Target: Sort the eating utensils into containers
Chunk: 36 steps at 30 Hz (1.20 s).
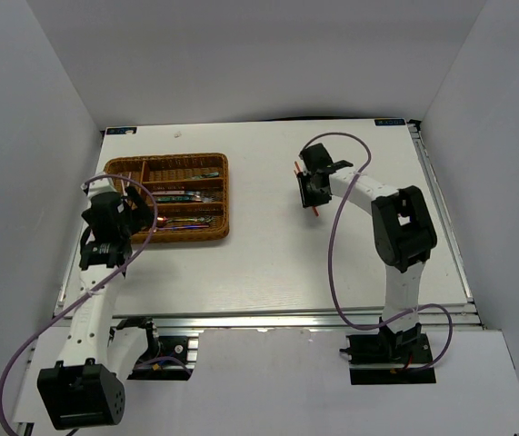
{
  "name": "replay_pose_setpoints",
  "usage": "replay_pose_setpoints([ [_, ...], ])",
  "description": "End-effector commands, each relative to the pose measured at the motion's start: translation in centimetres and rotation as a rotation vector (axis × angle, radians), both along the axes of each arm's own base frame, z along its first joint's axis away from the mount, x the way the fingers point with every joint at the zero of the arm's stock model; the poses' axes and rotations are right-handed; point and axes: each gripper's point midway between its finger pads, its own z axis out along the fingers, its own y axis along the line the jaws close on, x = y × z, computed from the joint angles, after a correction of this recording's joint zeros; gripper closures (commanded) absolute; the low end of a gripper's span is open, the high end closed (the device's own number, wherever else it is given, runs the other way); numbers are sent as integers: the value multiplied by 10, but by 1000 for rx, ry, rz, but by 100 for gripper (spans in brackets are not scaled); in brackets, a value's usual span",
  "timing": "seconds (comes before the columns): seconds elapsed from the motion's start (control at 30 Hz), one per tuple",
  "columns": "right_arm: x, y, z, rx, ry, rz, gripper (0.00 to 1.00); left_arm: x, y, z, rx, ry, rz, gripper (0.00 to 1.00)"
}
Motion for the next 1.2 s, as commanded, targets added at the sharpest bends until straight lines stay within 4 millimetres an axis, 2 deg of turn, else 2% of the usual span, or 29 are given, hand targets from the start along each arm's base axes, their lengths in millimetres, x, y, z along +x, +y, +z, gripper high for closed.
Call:
replay_pose_setpoints([
  [0.0, 3, -9, 1, -60, 10, -22, 63, 9, -16, 18, -44, -77, -74, 2],
  [0.33, -3, -18, -7, -102, 11, -19, 63, 11, -25, 15, -67, -70, -124, 2],
  [0.57, -1, -21, -23, -121, 41, -12, 64, 11, -28, 15, -73, -73, -136, 2],
  [0.73, -7, -20, -31, -97, 84, 0, 74, 11, -28, 17, -70, -78, -136, 2],
  [0.8, -14, -17, -38, -81, 118, 13, 81, 10, -26, 17, -67, -76, -129, 2],
  [1.0, -35, -16, -53, -95, 180, 26, 89, 8, -23, 19, -56, -82, -110, 2],
  [1.03, -37, -15, -53, -93, 179, 29, 100, 8, -22, 20, -55, -85, -104, 2],
  [1.17, -50, -1, -52, -98, 174, 76, 100, 8, -24, 23, -71, -101, -105, 2],
])
